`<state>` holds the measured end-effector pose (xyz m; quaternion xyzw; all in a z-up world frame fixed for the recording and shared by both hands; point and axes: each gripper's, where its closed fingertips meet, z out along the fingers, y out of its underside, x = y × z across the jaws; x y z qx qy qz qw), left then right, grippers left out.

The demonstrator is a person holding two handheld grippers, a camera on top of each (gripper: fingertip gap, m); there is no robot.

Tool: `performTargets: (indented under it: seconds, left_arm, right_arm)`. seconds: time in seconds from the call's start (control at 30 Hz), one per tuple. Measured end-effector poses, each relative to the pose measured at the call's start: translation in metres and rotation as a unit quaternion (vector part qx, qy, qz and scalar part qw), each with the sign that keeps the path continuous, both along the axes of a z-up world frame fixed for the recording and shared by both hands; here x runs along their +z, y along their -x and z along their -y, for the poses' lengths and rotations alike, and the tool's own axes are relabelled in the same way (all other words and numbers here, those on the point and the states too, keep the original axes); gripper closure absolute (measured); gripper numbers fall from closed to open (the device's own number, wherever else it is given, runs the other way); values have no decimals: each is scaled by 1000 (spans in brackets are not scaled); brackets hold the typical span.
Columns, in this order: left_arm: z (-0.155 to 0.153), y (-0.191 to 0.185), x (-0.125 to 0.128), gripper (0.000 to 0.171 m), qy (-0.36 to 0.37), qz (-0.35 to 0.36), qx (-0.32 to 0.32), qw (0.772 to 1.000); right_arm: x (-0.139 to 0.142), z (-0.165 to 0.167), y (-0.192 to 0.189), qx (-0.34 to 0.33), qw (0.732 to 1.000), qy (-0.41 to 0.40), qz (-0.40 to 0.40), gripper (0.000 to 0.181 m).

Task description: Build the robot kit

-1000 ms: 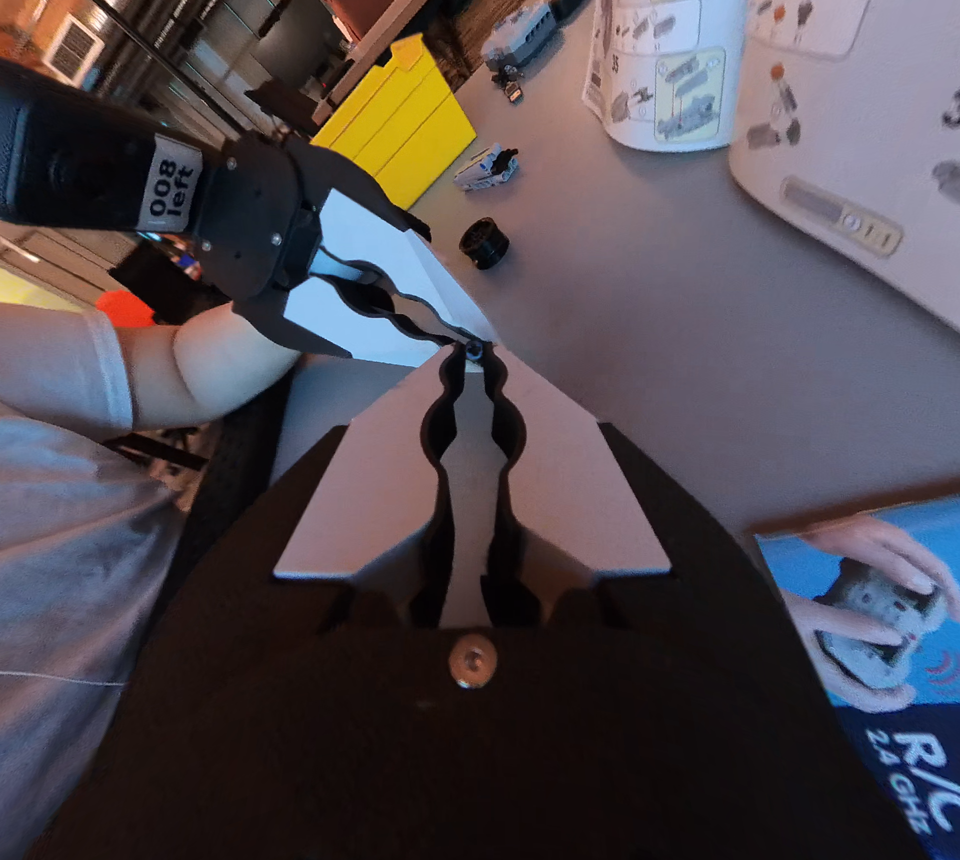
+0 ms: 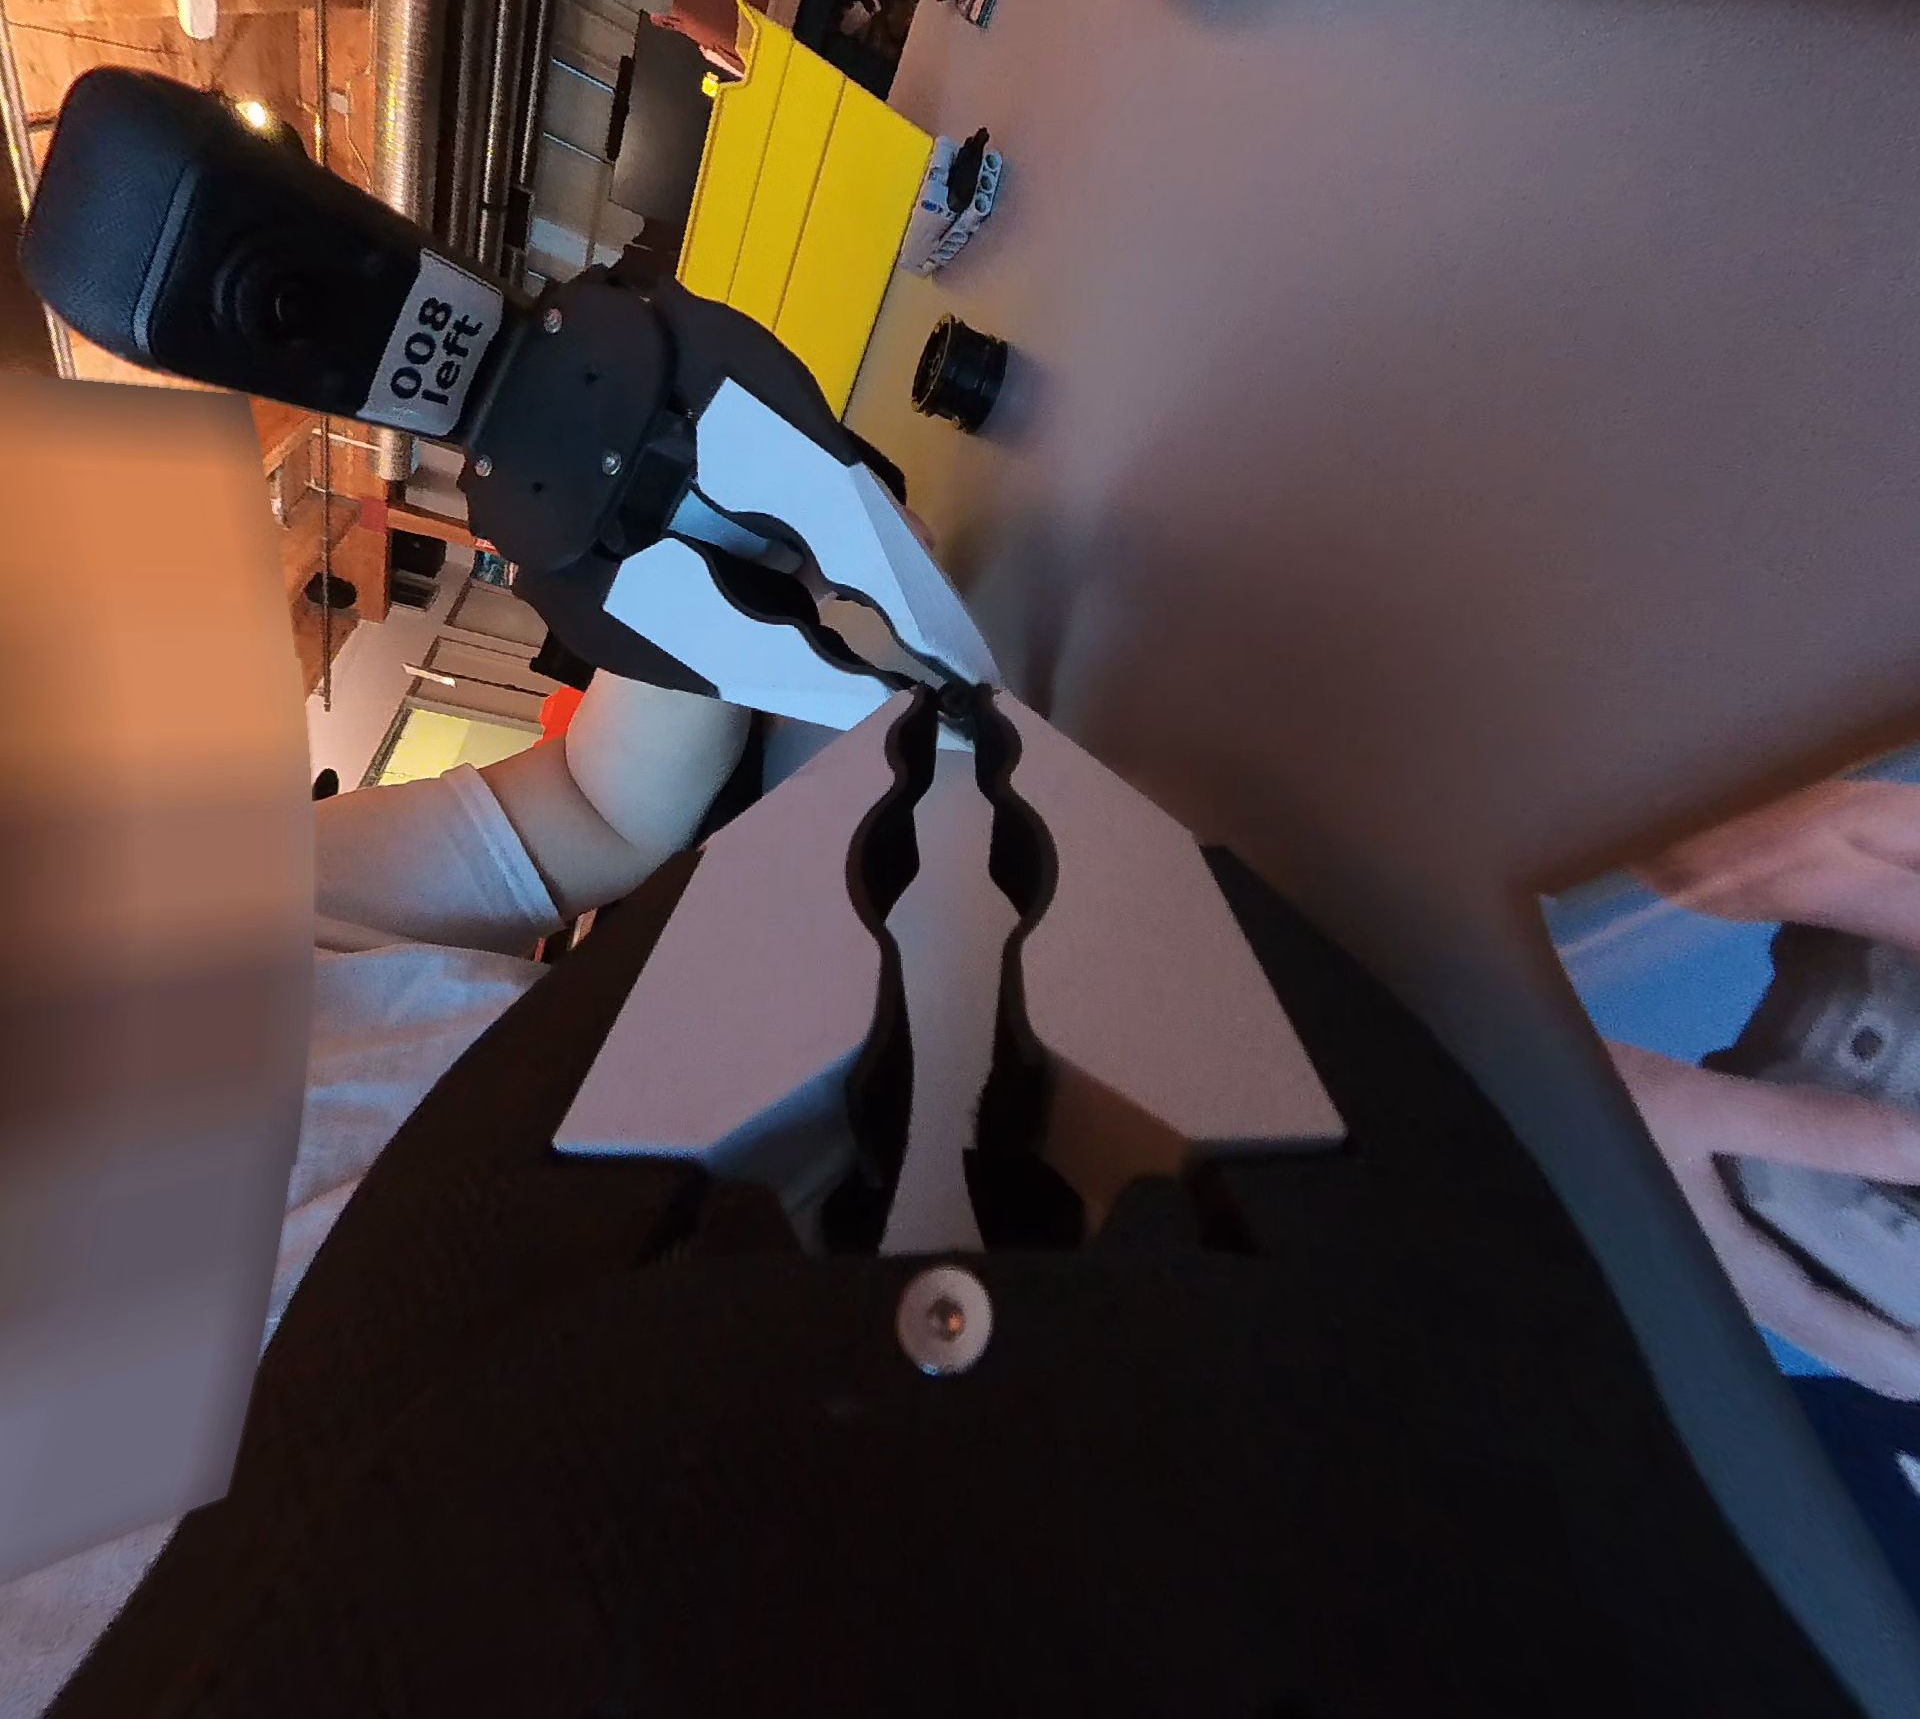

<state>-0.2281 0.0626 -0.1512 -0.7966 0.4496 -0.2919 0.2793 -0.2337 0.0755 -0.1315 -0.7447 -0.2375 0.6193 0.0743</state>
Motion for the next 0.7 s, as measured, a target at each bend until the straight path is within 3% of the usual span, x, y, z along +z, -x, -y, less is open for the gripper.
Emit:
performTargets:
  seconds: [0.7]
  left_arm:
    - [1, -4, -3, 170, 81, 57, 11, 995]
  right_arm:
    - [-3, 0, 0, 5, 999, -40, 20, 175]
